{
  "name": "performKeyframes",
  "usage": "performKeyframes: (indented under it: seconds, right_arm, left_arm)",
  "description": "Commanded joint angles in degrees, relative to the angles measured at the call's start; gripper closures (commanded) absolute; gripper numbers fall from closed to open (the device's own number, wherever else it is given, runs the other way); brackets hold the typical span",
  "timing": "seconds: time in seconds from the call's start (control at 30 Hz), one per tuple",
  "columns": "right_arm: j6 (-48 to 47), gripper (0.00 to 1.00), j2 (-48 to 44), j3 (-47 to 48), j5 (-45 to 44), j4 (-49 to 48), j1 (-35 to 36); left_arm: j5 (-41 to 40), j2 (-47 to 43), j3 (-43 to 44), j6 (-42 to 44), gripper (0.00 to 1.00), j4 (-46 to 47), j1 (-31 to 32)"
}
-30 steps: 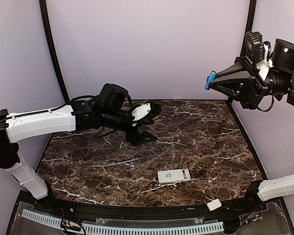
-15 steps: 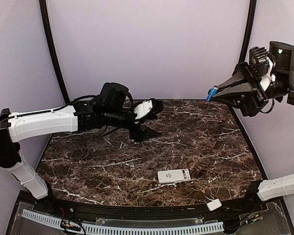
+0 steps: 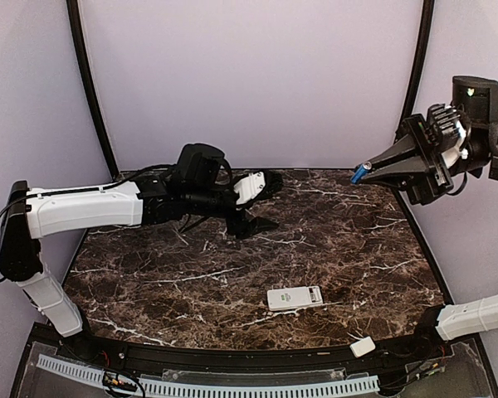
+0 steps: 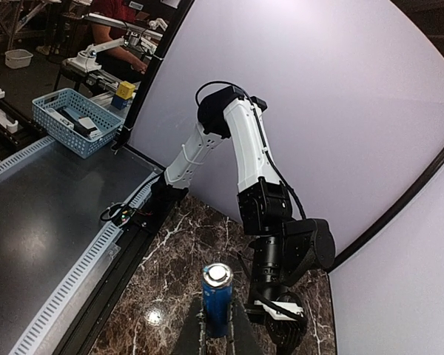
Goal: Load the batteries into the remote control
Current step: Place the battery at the center of the board.
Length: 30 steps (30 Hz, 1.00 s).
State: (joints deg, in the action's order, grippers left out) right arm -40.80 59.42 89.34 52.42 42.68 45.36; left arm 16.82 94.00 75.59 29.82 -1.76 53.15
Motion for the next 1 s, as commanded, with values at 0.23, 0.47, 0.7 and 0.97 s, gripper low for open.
performKeyframes:
  seconds: [0.23, 0.47, 0.7, 0.97]
  right_arm:
    - [15.1, 1.00, -1.3, 1.3, -9.5, -7.6, -0.5]
    - [35.5, 1.00, 0.8, 6.5, -7.5, -14.3, -4.0]
    - [44.0, 1.00, -1.0, 6.3, -2.6, -22.0, -4.7]
    - [46.9, 1.00, -0.8, 6.8, 2.1, -25.0, -5.6]
  left_arm:
    - [-0.5, -0.3, 0.5, -0.3, 0.28, 1.6, 0.2]
    - [0.6, -0.1, 0.1, -1.9, 0.28, 3.3, 0.2]
    - [1.3, 0.1, -0.1, -2.2, 0.27, 3.0, 0.2]
    - [1.4, 0.4, -0.1, -2.1, 0.27, 2.6, 0.2]
